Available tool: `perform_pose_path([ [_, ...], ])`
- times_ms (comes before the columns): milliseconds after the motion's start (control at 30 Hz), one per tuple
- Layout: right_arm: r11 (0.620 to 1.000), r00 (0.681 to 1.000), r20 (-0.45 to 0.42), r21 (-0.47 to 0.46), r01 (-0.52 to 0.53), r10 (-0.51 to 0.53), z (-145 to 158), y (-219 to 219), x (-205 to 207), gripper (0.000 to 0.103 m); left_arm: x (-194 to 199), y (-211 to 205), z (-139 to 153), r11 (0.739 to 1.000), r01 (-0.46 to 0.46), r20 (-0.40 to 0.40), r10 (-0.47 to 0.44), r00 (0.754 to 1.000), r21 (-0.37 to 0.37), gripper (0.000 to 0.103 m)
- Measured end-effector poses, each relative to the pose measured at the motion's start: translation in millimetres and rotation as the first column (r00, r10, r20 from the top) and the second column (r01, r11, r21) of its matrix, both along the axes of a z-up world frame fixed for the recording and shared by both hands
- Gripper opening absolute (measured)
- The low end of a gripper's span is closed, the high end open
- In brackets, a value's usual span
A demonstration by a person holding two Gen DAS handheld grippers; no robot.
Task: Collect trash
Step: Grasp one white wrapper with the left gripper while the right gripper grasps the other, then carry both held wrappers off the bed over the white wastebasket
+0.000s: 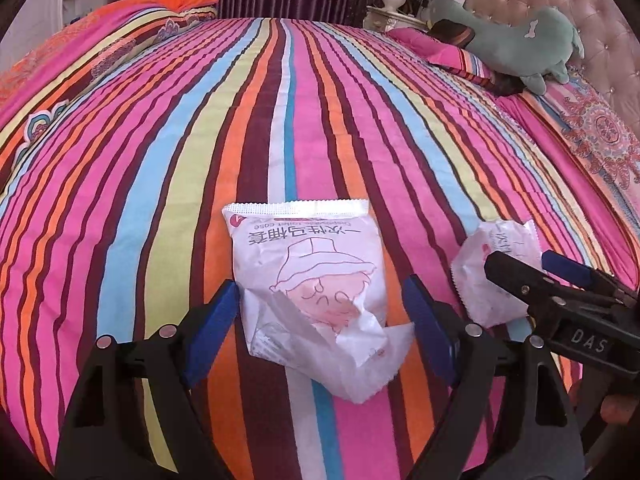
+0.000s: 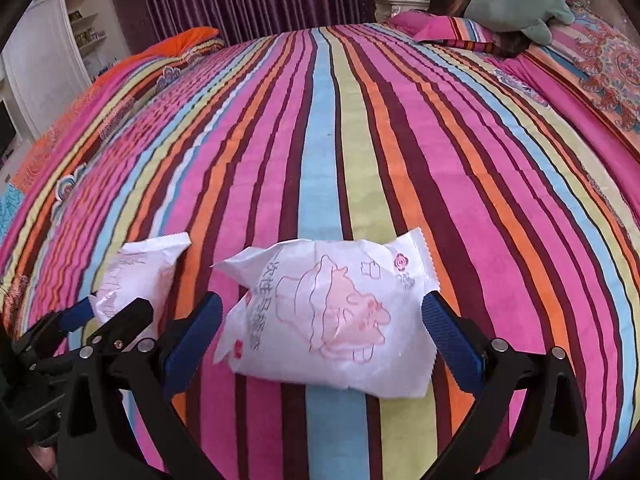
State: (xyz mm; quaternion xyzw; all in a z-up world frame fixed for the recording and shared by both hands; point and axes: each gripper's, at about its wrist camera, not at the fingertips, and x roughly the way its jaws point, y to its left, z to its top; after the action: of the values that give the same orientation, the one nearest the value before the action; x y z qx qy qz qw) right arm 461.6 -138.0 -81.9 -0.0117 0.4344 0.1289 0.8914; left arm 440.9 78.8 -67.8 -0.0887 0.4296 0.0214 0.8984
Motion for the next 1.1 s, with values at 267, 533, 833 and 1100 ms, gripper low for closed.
perform_pose_path([
  [267,0.999,1.000,0.019,-0.053,0.003,-0.002,-12,5,10,0.095,17,0,-11,1.000,-0.001,-0.038,0.002,0.999,0.022,0.081],
  [533,0.998,1.000,0.014,-0.070,-0.003,0.004,-17,5,17,0.095,28,-6,-14,0.994,-0.015,-0.053,0.021,0.998,0.112,0.081],
  [833,1.000,1.000,-0.011,-0.023,-0.017,0.017,-18,0,18,0.083,23,-6,-13,0.989,-0.014,-0.043,0.020,0.999,0.145,0.070],
  [1100,1.000,1.000,-0.002,-0.013,0.004,-0.004,-13,-1,1,0.070,13,-3,-7,0.993,-0.008,-0.051,0.014,0.999,0.116,0.067],
])
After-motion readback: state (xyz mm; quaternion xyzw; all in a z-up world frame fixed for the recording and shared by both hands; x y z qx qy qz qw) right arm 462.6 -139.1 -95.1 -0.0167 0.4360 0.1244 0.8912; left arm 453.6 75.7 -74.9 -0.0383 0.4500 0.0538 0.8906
